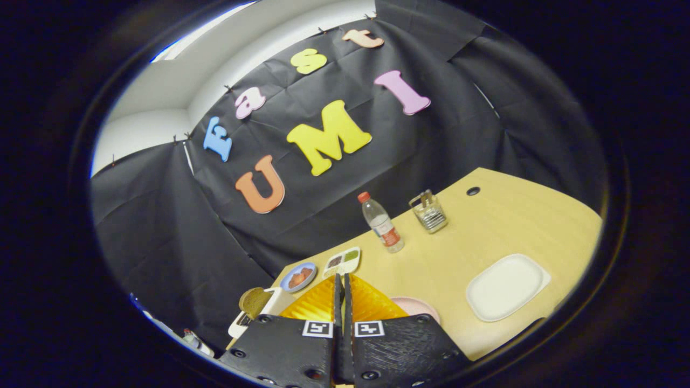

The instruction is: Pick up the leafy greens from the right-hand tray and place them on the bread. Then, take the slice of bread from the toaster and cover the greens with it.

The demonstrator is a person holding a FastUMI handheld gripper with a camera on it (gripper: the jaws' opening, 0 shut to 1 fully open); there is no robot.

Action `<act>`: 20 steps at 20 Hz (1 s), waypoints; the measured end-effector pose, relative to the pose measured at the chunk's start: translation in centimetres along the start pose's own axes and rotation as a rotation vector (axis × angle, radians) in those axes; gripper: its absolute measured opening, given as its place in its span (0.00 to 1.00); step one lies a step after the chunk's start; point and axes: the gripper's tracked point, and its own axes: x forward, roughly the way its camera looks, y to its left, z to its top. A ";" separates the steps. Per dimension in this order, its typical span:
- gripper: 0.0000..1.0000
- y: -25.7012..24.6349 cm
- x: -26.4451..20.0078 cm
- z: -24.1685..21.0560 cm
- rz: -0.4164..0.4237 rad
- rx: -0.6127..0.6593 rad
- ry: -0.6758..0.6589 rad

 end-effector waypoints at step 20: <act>0.01 -10.2 5.5 -8.5 -0.156 0.053 0.095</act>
